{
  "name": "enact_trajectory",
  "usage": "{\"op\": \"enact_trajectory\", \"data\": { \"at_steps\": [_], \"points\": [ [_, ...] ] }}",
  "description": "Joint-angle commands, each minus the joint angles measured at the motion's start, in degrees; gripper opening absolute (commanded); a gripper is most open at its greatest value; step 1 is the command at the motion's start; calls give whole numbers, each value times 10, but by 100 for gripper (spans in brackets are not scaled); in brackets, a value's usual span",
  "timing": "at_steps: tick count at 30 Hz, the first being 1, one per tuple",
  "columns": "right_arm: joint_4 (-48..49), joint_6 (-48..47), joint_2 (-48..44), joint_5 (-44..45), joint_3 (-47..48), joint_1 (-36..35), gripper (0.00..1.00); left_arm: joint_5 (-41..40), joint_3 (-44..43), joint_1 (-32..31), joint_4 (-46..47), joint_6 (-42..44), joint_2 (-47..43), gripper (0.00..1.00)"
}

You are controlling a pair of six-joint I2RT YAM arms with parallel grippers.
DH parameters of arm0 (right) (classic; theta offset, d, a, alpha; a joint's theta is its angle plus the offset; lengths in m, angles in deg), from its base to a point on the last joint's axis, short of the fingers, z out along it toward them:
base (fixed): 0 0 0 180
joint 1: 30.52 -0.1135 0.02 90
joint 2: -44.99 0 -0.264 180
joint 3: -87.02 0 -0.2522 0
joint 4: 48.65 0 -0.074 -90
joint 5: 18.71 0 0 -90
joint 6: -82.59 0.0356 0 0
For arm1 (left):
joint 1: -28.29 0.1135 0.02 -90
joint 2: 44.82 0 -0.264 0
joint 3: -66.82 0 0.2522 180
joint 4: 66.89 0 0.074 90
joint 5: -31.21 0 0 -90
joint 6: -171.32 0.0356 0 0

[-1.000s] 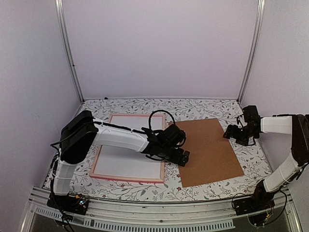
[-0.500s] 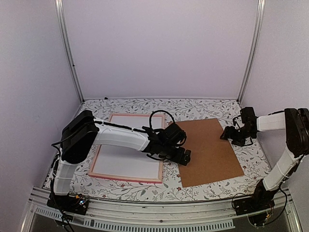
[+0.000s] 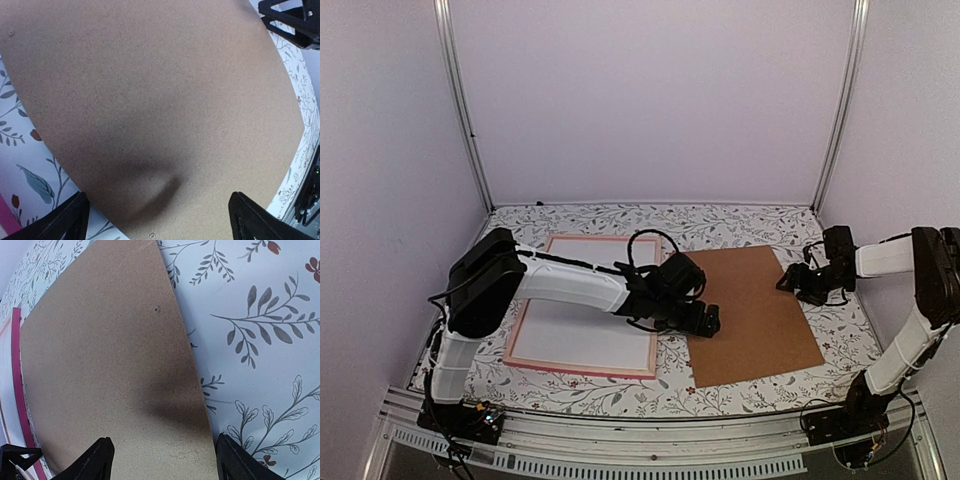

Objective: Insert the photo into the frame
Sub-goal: Pick up the backboard from the center of the board.

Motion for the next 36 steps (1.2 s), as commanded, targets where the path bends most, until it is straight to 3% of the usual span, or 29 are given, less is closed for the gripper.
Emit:
{"op": "enact_trajectory", "data": {
  "at_steps": [1,22,36],
  "points": [
    [-15,15,-19,-92,-18,-9,72,39,20,7,24,-14,24,100],
    [-91,35,-175,-303,28,-9,58,51,66,41,54,-5,-13,100],
    [-117,73,-227,-327,101,-73,56,60,65,48,61,9,-30,100]
  ]
}}
